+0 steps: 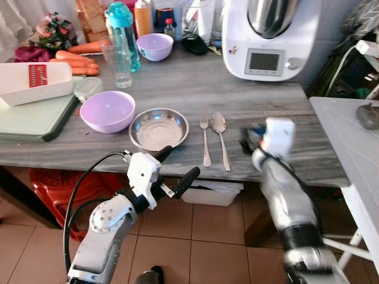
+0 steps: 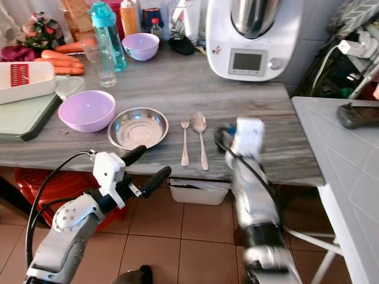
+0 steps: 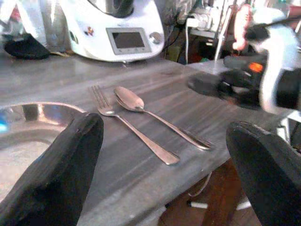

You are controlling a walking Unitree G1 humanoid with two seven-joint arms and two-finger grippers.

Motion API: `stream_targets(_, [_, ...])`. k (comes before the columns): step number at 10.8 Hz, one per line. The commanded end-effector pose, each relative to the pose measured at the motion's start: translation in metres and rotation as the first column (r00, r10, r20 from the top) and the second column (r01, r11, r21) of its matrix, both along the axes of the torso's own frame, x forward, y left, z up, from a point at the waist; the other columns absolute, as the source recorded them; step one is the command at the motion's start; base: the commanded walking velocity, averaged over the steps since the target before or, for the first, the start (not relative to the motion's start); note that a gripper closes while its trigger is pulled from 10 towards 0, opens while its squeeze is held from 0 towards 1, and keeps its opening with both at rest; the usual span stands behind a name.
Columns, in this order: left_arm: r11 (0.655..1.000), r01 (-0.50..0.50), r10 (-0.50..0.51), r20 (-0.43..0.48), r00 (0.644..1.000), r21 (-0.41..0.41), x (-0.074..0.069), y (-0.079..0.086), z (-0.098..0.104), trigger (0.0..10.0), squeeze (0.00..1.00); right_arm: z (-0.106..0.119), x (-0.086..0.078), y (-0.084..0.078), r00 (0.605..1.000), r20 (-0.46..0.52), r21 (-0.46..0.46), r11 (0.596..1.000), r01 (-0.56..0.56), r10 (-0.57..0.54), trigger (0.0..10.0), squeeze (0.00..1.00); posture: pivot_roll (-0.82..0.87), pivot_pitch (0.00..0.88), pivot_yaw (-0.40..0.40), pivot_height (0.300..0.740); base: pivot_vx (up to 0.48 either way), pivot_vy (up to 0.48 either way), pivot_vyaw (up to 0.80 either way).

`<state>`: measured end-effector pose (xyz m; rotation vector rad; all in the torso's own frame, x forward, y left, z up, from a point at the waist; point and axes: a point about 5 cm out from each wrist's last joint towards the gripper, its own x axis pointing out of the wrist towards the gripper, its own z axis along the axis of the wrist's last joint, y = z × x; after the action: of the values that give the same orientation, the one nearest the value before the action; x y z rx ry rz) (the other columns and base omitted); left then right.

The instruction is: Setting the table

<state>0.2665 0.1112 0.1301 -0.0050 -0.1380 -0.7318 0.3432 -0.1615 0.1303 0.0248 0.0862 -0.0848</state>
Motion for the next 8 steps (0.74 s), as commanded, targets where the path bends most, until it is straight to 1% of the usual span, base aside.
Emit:
stream_targets(1, [0.998,-0.060,0.060,0.020,0.998,0.006,0.004,0.006,0.001,10.0,0.00,0.001,-0.008,-0.001,1.000,-0.006,-0.018,1.000,-0.008,0.008,10.0,1.00,0.07,0.091,-0.030,0.740,0.000,0.000,0.00])
stream_targets(2, [0.993,-0.121,0.121,0.020,0.992,0.002,0.008,0.010,0.000,10.0,0.00,-0.005,-0.021,0.003,0.998,-0.048,-0.008,0.999,-0.031,0.030,10.0,1.00,0.07,0.088,-0.032,0.740,0.000,0.000,0.00])
stream_targets(3, [0.987,-0.160,0.160,0.015,0.987,0.002,0.010,0.014,-0.001,10.0,0.00,-0.010,-0.028,0.008,0.996,-0.077,0.000,0.999,-0.049,0.049,10.0,1.00,0.07,0.084,-0.032,0.740,0.000,0.000,0.00])
stream_targets(4, [0.986,-0.166,0.165,0.016,0.986,0.004,0.011,0.014,-0.002,10.0,0.00,-0.014,-0.031,0.010,0.994,-0.099,-0.003,0.999,-0.048,0.048,10.0,1.00,0.07,0.081,-0.032,0.740,0.000,0.000,0.00])
stream_targets(6, [0.993,-0.120,0.120,-0.018,0.993,-0.009,0.004,0.011,-0.009,10.0,0.00,-0.021,-0.035,0.012,0.989,-0.146,-0.027,0.999,-0.044,0.040,10.0,1.00,0.08,0.077,-0.032,0.740,0.000,0.000,0.00])
stream_targets(8, [0.991,-0.133,0.133,-0.041,0.990,0.015,0.002,0.017,-0.019,10.0,0.00,-0.028,-0.033,0.013,0.982,-0.184,-0.032,0.998,-0.058,0.051,10.0,1.00,0.08,0.079,-0.031,0.740,0.000,0.000,0.00])
